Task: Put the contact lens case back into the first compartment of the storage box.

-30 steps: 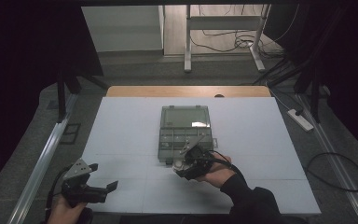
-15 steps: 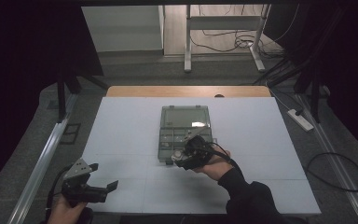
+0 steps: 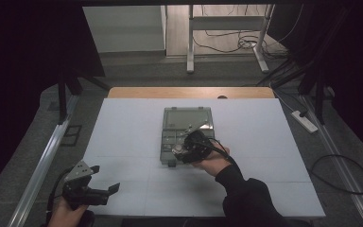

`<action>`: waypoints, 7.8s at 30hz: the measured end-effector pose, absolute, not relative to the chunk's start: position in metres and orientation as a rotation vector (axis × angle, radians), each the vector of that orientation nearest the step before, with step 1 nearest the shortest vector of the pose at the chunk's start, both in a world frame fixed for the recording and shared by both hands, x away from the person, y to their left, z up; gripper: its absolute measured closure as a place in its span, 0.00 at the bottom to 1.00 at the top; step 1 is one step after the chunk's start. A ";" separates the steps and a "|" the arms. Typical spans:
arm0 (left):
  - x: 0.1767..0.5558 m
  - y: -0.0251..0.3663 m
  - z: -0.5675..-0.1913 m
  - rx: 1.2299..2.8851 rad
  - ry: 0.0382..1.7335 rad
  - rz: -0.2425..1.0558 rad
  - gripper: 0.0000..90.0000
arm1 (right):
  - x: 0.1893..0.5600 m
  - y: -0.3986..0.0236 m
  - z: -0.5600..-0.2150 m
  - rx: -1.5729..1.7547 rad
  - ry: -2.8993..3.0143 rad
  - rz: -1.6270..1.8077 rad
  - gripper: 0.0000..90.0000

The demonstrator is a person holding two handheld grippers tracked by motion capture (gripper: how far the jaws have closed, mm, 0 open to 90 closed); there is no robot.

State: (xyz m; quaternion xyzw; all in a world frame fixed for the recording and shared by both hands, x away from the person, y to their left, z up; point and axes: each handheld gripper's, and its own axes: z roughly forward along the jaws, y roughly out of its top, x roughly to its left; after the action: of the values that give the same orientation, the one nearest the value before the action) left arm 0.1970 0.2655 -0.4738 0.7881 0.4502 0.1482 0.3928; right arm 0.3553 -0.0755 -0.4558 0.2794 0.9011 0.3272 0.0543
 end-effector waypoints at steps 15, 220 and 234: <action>0.197 0.266 -0.474 2.000 1.146 0.376 0.01 | 0.371 -0.067 -0.459 0.923 2.673 1.023 0.54; 0.197 0.263 -0.474 2.018 1.135 0.381 0.02 | 0.307 -0.191 -0.460 0.988 2.641 0.996 0.00; 0.197 0.263 -0.474 2.016 1.140 0.382 0.02 | 0.296 -0.226 -0.457 1.068 2.589 0.992 0.00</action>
State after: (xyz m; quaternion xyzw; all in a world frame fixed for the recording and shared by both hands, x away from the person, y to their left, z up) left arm 0.1970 0.2635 -0.4739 0.7920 0.4478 0.1502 0.3869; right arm 0.2960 -0.2265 -0.4572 0.3580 0.8683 0.3327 0.0851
